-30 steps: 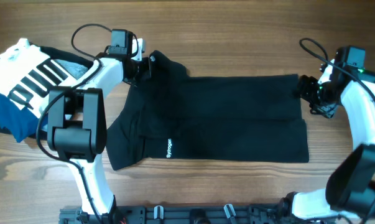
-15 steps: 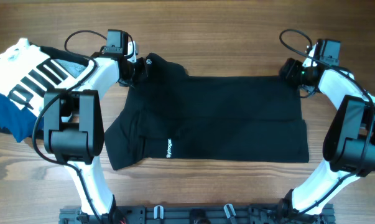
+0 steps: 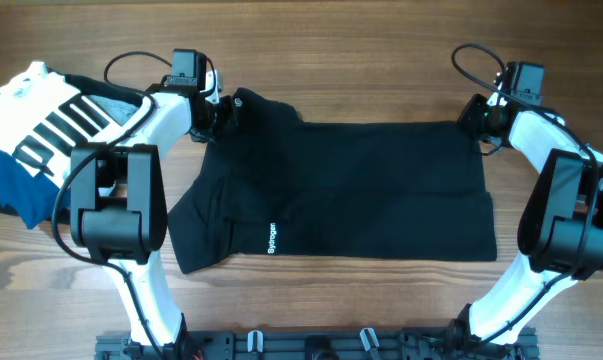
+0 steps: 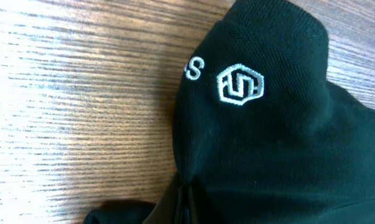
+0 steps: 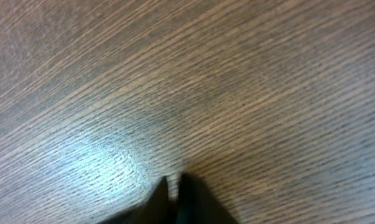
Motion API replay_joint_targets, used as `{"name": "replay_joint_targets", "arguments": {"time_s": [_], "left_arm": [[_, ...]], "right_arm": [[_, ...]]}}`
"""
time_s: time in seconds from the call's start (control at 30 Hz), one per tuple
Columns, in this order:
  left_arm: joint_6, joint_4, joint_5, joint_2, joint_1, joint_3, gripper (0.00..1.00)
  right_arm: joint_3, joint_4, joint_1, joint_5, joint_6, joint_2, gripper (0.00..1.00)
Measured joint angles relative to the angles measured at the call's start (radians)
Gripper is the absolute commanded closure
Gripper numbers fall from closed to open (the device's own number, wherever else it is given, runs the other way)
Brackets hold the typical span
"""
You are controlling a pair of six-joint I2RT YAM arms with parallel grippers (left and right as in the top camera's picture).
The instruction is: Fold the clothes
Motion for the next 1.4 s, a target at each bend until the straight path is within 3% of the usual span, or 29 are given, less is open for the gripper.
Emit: {"name": "replay_joint_targets", "arguments": {"time_s": [0.3,0.6,0.77,1.13,1.4], "left_arm": [[0.000,-0.005,0.020,-0.011,0.000,-0.001,0.96],[0.000,-0.005,0.058,-0.135,0.001,-0.003,0.96],[-0.001,-0.067,0.087,-0.155,0.002,-0.003,0.96],[-0.003,-0.383,0.117,-0.256,0.097,-0.006,0.96],[0.005,-0.682,0.164,-0.280,0.102,-0.008,0.96]], "right_arm": [[0.001,-0.053,0.000,0.052,0.001,0.000,0.96],[0.010,-0.079,0.002,0.074,0.001,0.000,0.96],[0.047,-0.259,0.002,0.094,0.025,-0.022,0.96],[0.111,-0.658,-0.022,0.153,0.058,-0.296,0.95],[0.112,-0.892,-0.024,0.218,0.053,-0.324,0.96]]}}
